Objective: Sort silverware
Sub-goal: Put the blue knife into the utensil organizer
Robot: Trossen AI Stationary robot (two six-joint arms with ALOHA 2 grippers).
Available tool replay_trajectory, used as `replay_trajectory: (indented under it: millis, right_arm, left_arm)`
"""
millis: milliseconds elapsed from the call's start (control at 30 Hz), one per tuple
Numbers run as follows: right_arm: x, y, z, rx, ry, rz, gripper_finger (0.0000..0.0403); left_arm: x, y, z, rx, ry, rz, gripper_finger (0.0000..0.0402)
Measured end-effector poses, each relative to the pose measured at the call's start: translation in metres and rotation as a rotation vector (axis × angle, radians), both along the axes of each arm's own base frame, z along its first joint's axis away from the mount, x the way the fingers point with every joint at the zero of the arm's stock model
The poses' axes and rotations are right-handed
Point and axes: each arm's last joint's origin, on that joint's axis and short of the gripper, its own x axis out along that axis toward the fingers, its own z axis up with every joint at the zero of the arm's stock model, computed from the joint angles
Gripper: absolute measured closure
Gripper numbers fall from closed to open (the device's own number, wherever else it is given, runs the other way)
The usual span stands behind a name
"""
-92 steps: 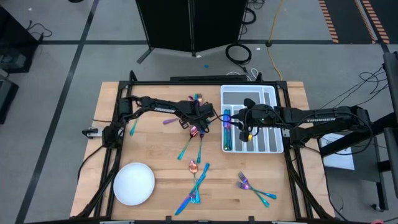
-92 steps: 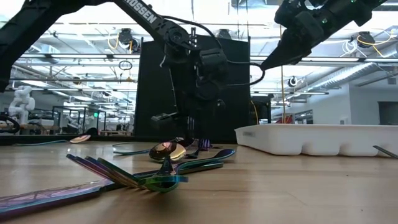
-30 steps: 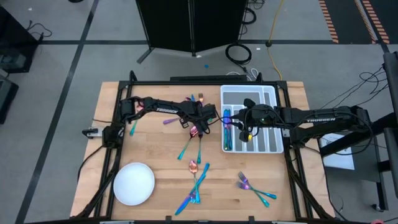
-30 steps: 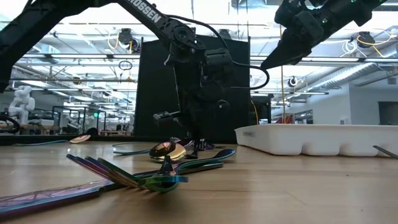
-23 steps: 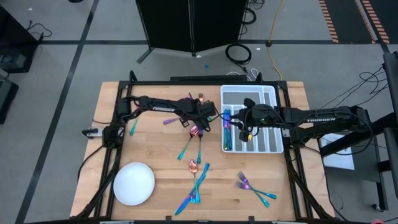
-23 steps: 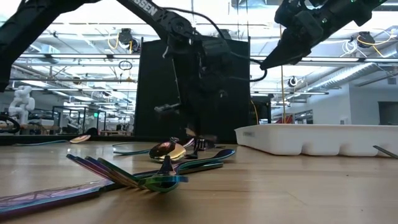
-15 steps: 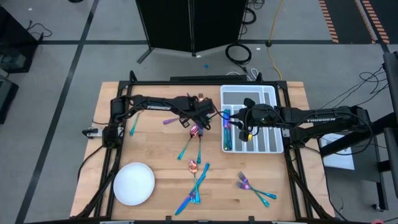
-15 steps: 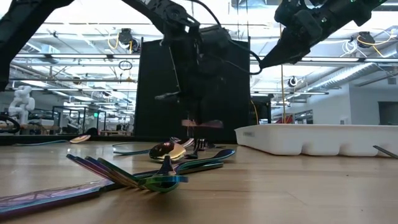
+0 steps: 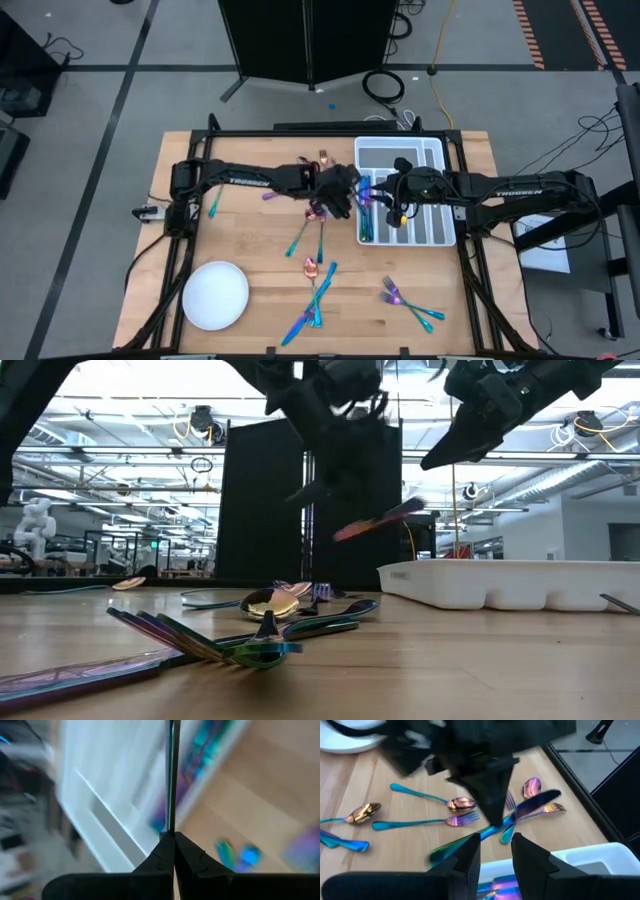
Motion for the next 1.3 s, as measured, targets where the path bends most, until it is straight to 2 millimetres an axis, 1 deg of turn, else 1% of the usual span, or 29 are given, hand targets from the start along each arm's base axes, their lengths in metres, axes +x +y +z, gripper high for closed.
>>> replay_trajectory:
  millis: [100,200,267,333,433,600,667,867,1000,1100,1200,1300]
  right_arm:
    - [-0.003,0.000,0.002,-0.005,-0.005,-0.010,0.0307]
    - [-0.010,-0.002,0.006,-0.029,-0.008,-0.109,0.0307]
    - [-0.018,-0.004,0.007,-0.049,0.002,-0.205,0.0307]
    - [-0.025,-0.005,0.010,-0.060,-0.004,-0.276,0.0307]
    - [-0.033,-0.005,0.015,-0.055,-0.029,-0.308,0.0307]
    - [-0.039,-0.005,0.021,-0.049,-0.076,-0.311,0.0307]
    - [-0.039,-0.005,0.021,-0.048,-0.078,-0.310,0.0307]
    - [-0.037,-0.005,0.024,-0.063,-0.098,-0.299,0.0307]
    - [-0.037,-0.005,0.025,-0.072,-0.108,-0.291,0.0307]
    - [-0.037,-0.005,0.025,-0.080,-0.104,-0.286,0.0307]
    - [-0.037,-0.005,0.025,-0.083,-0.100,-0.284,0.0307]
    - [-0.037,-0.005,0.024,-0.086,-0.096,-0.283,0.0307]
  left_arm:
    - [0.005,-0.015,-0.002,0.062,-0.059,-0.095,0.0401]
    - [0.009,-0.026,-0.004,0.103,-0.108,-0.170,0.0401]
    - [0.011,-0.029,-0.005,0.119,-0.155,-0.207,0.0401]
    - [0.011,-0.031,-0.011,0.137,-0.198,-0.241,0.0401]
    - [0.010,-0.031,-0.019,0.171,-0.262,-0.294,0.0401]
    - [0.000,-0.029,-0.041,0.266,-0.364,-0.416,0.0401]
    - [-0.002,-0.026,-0.049,0.260,-0.400,-0.481,0.0401]
    - [0.002,-0.010,-0.073,0.237,-0.351,-0.466,0.0402]
    - [0.008,-0.001,-0.082,0.239,-0.350,-0.448,0.0402]
    - [0.008,0.000,-0.089,0.223,-0.333,-0.460,0.0402]
    - [0.008,-0.001,-0.090,0.204,-0.326,-0.456,0.0402]
    - [0.008,-0.001,-0.090,0.150,-0.342,-0.431,0.0402]
